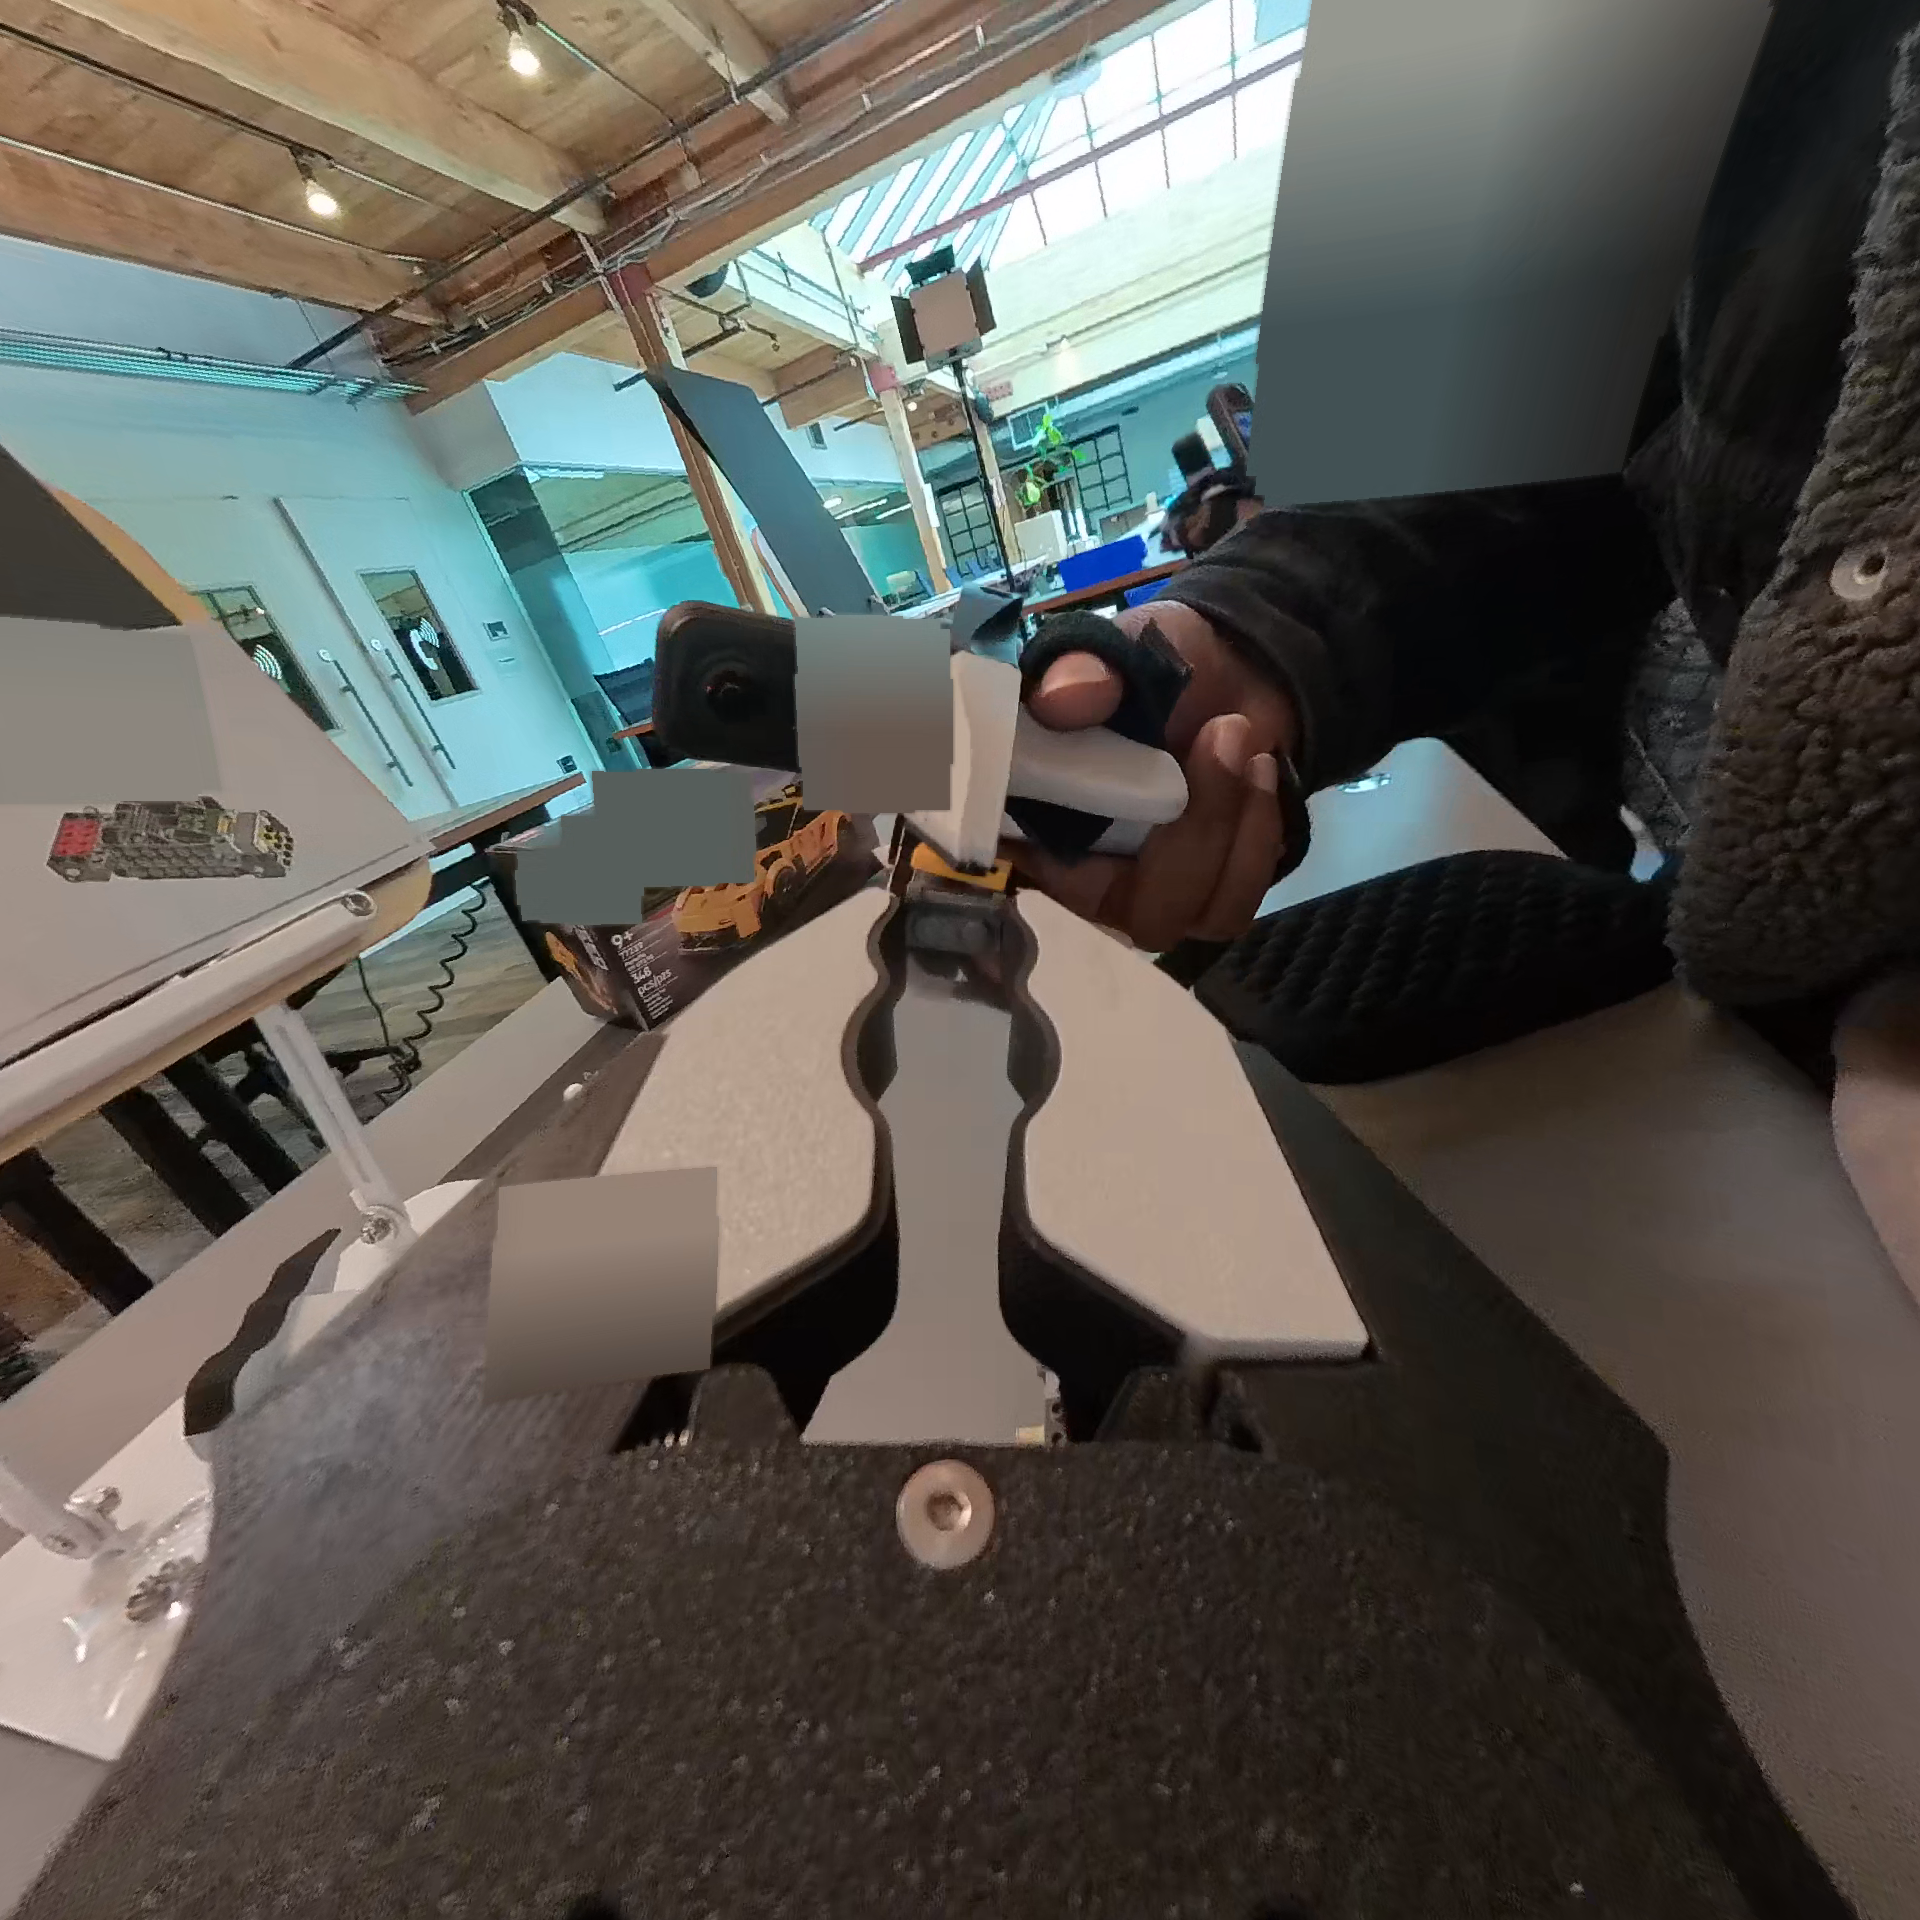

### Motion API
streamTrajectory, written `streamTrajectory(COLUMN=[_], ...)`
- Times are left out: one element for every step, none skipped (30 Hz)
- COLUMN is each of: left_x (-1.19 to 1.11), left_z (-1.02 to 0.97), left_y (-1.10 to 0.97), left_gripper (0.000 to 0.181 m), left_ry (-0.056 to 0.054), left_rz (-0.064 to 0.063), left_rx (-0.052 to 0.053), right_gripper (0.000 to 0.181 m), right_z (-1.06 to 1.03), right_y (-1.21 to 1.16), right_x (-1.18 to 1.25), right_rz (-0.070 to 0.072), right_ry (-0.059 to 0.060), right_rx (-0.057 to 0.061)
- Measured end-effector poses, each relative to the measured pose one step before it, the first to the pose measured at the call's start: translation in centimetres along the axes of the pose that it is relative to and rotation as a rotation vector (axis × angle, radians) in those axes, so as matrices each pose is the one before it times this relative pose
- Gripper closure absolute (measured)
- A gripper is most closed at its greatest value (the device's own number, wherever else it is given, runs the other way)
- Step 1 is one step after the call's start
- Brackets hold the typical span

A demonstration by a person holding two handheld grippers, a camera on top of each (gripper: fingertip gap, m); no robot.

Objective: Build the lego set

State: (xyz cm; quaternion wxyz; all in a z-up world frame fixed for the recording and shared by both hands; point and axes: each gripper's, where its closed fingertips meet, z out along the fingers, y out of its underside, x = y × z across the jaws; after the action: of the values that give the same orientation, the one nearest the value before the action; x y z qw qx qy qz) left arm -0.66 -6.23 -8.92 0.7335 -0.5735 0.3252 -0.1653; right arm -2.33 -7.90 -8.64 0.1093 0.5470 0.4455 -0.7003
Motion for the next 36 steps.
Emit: streamTrajectory(left_x=[0.131, 0.154, 0.175, 0.215, 0.203, 0.215, 0.181, 0.178, 0.167, 0.127, 0.123, 0.116, 0.138, 0.115, 0.096, 0.12, 0.148, 0.149, 0.158, 0.19, 0.142, 0.094, 0.061, 0.024, -0.02, 0.004, 0.04, 0.026, 0.006, 0.052, 0.087, 0.036, 0.023, -0.005, -0.019, -0.003], left_z=[0.06, 0.046, 0.061, 0.036, 0.032, 0.03, 0.036, 0.042, 0.039, 0.028, 0.021, 0.008, 0.024, 0.033, 0.044, 0.031, 0.02, 0.041, 0.031, 0.036, 0.027, 0.035, 0.044, 0.059, 0.054, 0.054, 0.043, 0.04, 0.012, 0.024, 0.032, 0.038, 0.016, 0.008, -0.015, -0.02], left_y=[0.064, 0.026, 0.0, -0.022, -0.033, 0.004, 0.023, 0.008, -0.022, -0.009, -0.024, -0.09, -0.127, -0.122, -0.087, -0.087, -0.078, -0.04, 0.008, -0.009, 0.019, 0.054, 0.021, -0.049, -0.028, 0.002, -0.06, -0.006, 0.075, 0.029, -0.043, -0.044, -0.004, 0.022, 0.073, 0.058], left_gripper=[0.164, 0.164, 0.164, 0.165, 0.165, 0.165, 0.165, 0.165, 0.165, 0.165, 0.165, 0.165, 0.165, 0.165, 0.165, 0.165, 0.165, 0.165, 0.165, 0.165, 0.165, 0.165, 0.165, 0.165, 0.165, 0.165, 0.165, 0.165, 0.165, 0.165, 0.165, 0.165, 0.165, 0.165, 0.165, 0.165], left_ry=[0.0004, 0.0011, 0.0039, 0.0077, 0.0078, 0.0089, 0.0045, 0.0021, 0.0014, 0.0009, 0.0009, 0.0001, 0.0009, -0.0003, -0.0027, 0.0014, 0.0056, 0.0058, 0.0064, 0.008, 0.0059, 0.0039, 0.0024, 0.0018, -0.0021, -0.004, -0.0036, -0.0029, -0.0017, 0.0016, 0.0034, 0.0004, -0.0006, 0.0001, 0.0, 0.0032], left_rz=[0.0154, 0.015, 0.0127, 0.0128, 0.0128, 0.0154, 0.0198, 0.0255, 0.023, 0.0177, 0.0156, 0.0142, 0.0147, 0.0133, 0.0122, 0.0112, 0.006, 0.0008, 0.0007, 0.0008, 0.0022, 0.005, 0.0029, -0.0017, 0.0033, 0.0163, 0.0192, 0.0125, 0.0084, 0.0031, -0.002, 0.0006, 0.0006, -0.0031, -0.0054, -0.0116], left_rx=[-0.0085, -0.0064, -0.0047, -0.0033, -0.0032, -0.0043, -0.0084, -0.0092, -0.0088, -0.0087, -0.0057, -0.0026, -0.0023, -0.004, -0.0062, -0.0033, -0.0003, 0.0003, 0.002, 0.0027, 0.0002, -0.0006, 0.0014, 0.0044, 0.0007, -0.0048, -0.0012, -0.0057, -0.0058, -0.0004, 0.0026, 0.0005, -0.0016, -0.002, -0.0034, -0.0004], right_gripper=[0.164, 0.164, 0.165, 0.165, 0.165, 0.165, 0.166, 0.166, 0.166, 0.166, 0.166, 0.166, 0.166, 0.166, 0.167, 0.167, 0.167, 0.167, 0.167, 0.167, 0.167, 0.166, 0.166, 0.166, 0.167, 0.167, 0.166, 0.161, 0.16, 0.163, 0.167, 0.167, 0.167, 0.167, 0.167, 0.167], right_z=[-0.069, -0.061, -0.055, -0.037, -0.018, -0.015, -0.019, -0.017, -0.009, -0.002, 0.003, 0.008, 0.012, 0.001, -0.029, -0.001, 0.009, -0.024, -0.02, -0.001, -0.009, -0.031, -0.048, -0.058, -0.075, -0.08, -0.107, -0.121, -0.093, -0.064, -0.021, -0.029, -0.021, -0.004, 0.005, 0.024], right_y=[0.174, 0.18, 0.198, 0.247, 0.219, 0.246, 0.203, 0.196, 0.194, 0.122, 0.161, 0.133, 0.163, 0.119, 0.088, 0.124, 0.156, 0.127, 0.157, 0.193, 0.126, 0.074, 0.02, -0.023, -0.064, -0.029, 0.016, 0.003, 0.016, 0.087, 0.101, 0.03, 0.013, 0.019, -0.025, -0.006], right_x=[0.009, -0.031, -0.06, -0.086, -0.062, -0.054, -0.015, -0.036, -0.067, -0.018, -0.048, -0.098, -0.145, -0.144, -0.079, -0.095, -0.095, -0.065, 0.003, -0.055, -0.017, 0.017, -0.047, -0.135, -0.071, -0.045, -0.254, -0.195, 0.072, 0.175, 0.057, -0.029, 0.011, 0.037, 0.11, 0.084], right_rz=[-0.0023, -0.0042, -0.0066, -0.0071, -0.0073, -0.0003, 0.0024, 0.0066, 0.0071, -0.0033, -0.0093, -0.0145, -0.0114, -0.0116, -0.0142, -0.0183, -0.0112, -0.0081, -0.0049, 0.0048, 0.0033, 0.0054, 0.0139, 0.0078, -0.006, -0.0044, 0.0003, 0.0088, 0.003, -0.0093, -0.0127, -0.0017, -0.0127, -0.0161, -0.0056, -0.0012], right_ry=[-0.0014, -0.0049, -0.0062, -0.0063, -0.0049, -0.0062, -0.006, -0.0105, -0.0125, -0.0022, -0.0005, -0.0026, -0.0061, -0.0061, -0.0026, -0.0036, -0.0075, -0.0082, -0.0081, -0.0163, -0.0133, -0.0104, -0.0184, -0.0217, -0.0102, -0.0052, -0.0233, -0.0205, 0.0009, 0.0119, 0.0049, -0.0013, 0.0044, 0.0065, 0.0082, 0.0035], right_rx=[-0.0072, -0.0081, -0.0102, -0.0165, -0.015, -0.0177, -0.0141, -0.0116, -0.0098, -0.0032, -0.0075, -0.004, -0.0063, -0.0031, 0.0003, 0.0022, 0.0041, 0.0059, 0.0059, 0.0051, 0.0111, 0.0135, 0.012, 0.01, 0.0133, 0.0108, 0.0085, 0.0101, 0.0099, 0.0039, 0.0018, 0.0019, 0.0018, -0.0016, 0.0005, 0.0005])
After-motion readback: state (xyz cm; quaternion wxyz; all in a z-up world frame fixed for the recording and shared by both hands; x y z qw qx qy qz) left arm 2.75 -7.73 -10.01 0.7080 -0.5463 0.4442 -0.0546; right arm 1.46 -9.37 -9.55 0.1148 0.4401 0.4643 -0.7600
